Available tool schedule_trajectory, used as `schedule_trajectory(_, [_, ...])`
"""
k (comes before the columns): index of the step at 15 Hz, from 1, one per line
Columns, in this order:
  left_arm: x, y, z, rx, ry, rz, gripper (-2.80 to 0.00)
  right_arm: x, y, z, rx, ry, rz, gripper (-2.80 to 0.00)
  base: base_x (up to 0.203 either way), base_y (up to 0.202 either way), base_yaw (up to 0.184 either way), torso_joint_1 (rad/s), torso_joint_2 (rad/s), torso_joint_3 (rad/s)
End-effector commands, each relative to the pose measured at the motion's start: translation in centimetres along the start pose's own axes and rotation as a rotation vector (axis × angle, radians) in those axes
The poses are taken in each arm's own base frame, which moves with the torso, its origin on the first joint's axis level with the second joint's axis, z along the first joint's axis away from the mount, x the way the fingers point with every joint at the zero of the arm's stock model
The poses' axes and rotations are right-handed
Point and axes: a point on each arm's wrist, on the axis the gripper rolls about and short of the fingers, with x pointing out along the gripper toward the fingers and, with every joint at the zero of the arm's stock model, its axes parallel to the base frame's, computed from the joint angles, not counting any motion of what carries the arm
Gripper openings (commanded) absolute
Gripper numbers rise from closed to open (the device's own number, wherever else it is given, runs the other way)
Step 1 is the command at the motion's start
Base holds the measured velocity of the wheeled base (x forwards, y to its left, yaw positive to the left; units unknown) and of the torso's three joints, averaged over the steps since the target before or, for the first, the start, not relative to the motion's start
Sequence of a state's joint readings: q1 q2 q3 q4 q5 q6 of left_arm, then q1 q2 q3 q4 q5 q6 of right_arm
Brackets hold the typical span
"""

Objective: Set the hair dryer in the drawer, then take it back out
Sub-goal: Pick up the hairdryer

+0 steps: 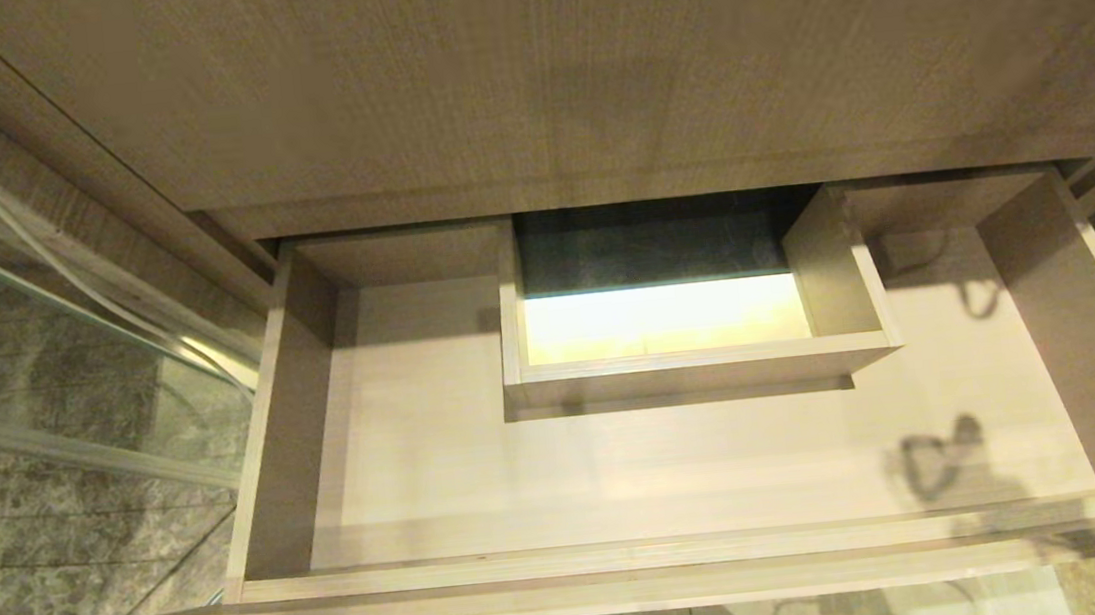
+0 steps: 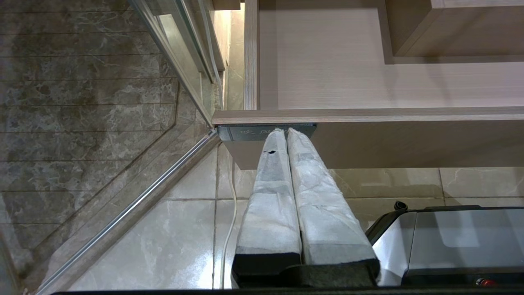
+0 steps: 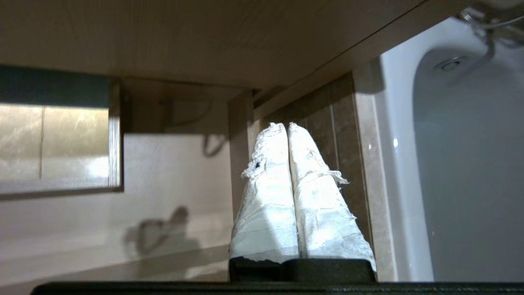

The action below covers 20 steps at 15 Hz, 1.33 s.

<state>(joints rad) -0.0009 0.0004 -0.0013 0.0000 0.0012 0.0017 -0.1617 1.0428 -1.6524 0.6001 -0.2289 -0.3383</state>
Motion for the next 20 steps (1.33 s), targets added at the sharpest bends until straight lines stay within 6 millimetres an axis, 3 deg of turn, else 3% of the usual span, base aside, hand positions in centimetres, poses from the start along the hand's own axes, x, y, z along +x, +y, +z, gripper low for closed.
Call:
schedule_trajectory(1, [0.0,0.0,0.0,0.000,-0.001,0.001,-2.80,-0.3,-0.4,1.0,0.007,-0.042,-0.018,-2.80,0.000,0.000,0.000,0.000,0.00,0.000])
schedule_trajectory(5, [0.0,0.0,0.0,0.000,-0.001,0.001,-2.80,-1.8,-1.1,1.7,0.020,-0.096,-0.036,-2.80,0.000,0.000,0.000,0.000,0.00,0.000])
schedule_trajectory(14, [0.0,0.0,0.0,0.000,-0.001,0.001,-2.80,-4.7,-1.6,1.4,0.022,-0.150,-0.026,-2.80,0.000,0.000,0.000,0.010,0.00,0.006])
schedule_trajectory(20, [0.0,0.0,0.0,0.000,0.001,0.000,-2.80,-4.7,-1.5,1.1,0.019,-0.138,-0.014,-2.80,0.000,0.000,0.000,0.311,-0.01,0.462])
